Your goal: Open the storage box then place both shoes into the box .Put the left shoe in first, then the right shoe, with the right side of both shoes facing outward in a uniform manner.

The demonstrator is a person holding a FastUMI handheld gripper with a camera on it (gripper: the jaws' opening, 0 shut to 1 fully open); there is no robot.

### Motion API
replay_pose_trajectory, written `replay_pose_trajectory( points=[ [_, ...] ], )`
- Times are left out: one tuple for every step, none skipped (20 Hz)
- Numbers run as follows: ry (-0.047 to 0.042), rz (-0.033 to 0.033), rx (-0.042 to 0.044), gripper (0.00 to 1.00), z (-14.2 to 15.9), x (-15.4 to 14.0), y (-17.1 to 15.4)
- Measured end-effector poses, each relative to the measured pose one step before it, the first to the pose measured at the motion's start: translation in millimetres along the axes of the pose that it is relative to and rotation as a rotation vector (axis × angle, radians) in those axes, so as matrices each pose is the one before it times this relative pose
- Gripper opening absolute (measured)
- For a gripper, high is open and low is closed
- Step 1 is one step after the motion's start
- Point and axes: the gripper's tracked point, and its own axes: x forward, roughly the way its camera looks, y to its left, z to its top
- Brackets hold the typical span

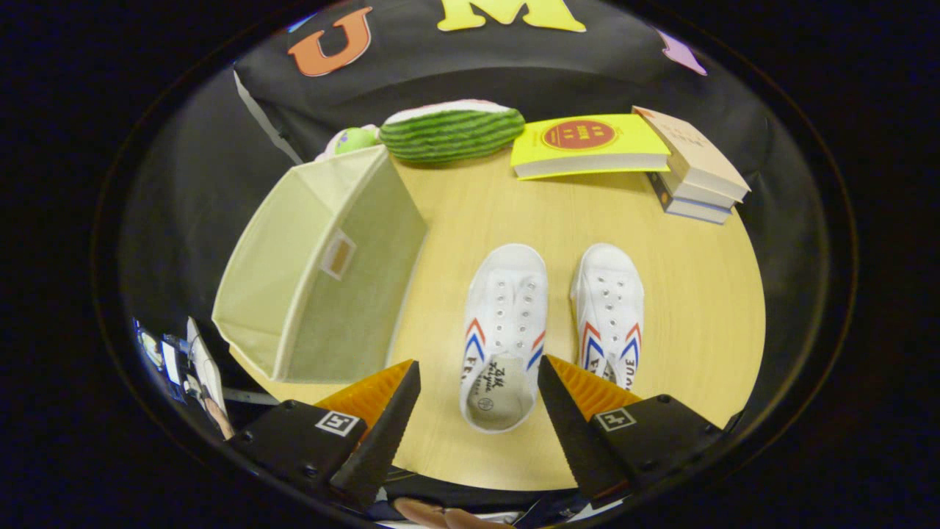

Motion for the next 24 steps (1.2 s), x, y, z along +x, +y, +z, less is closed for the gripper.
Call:
replay_pose_trajectory(
  points=[
    [0.01458, -0.01255, 0.00905, 1.0, -4.15, 6.75, -9.55],
    [0.00572, -0.01388, 0.01111, 1.0, -3.27, 6.77, -8.73],
    [0.00737, -0.01685, -0.00137, 0.99, -2.19, 6.6, -8.42],
    [0.01543, -0.01646, -0.01006, 0.96, -4.15, 6.73, -8.0],
    [0.01778, -0.00512, -0.01401, 0.94, -3.78, 8.3, -4.88],
    [0.02451, 0.01173, -0.02051, 0.88, -5.08, 8.78, -1.76],
    [0.01708, 0.02281, -0.01565, 0.82, -2.76, 9.24, 0.57],
    [0.00619, 0.00825, -0.0048, 0.74, 0.05, 5.06, -2.39],
    [-0.01278, -0.00135, -0.00169, 0.66, 4.35, 7.65, -3.09],
    [-0.00921, -0.00489, -0.00585, 0.59, 4.9, 6.12, -4.21],
    [-0.00265, 0.02147, 0.00374, 0.52, 3.27, 8.01, 1.79],
    [0.04108, 0.0552, 0.02128, 0.44, -6.11, 6.45, 9.96],
    [-0.00519, 0.02887, 0.01477, 0.33, 2.7, 4.54, 5.17],
    [0.00812, 0.01107, -0.00834, 0.18, 0.81, -3.11, -2.14],
    [-0.01138, 0.0205, 0.01128, 0.14, 0.8, -2.14, 0.24],
    [-0.00755, 0.0252, 0.01912, 0.09, -1.96, 1.15, 0.43],
    [-0.00361, 0.03988, 0.03171, 0.07, -0.72, -1.67, 2.61],
    [0.00222, 0.04412, 0.03402, 0.06, -1.99, -1.84, 2.36],
    [-0.00181, 0.04273, 0.04067, 0.06, -0.21, -3.34, 3.86],
    [-0.00755, 0.03065, 0.03076, 0.06, 1.78, -4.78, 3.83],
    [-0.01096, 0.02255, 0.013, 0.06, 0.9, -4.84, 2.88],
    [-0.01075, 0.01152, 0.00524, 0.06, -0.29, -3.87, 1.76],
    [-0.01273, 0.00419, 0.0036, 0.06, 1.22, -4.95, 1.01],
    [-0.01696, 0.00499, -0.00149, 0.06, 1.21, -6.15, 5.54]
  ],
)
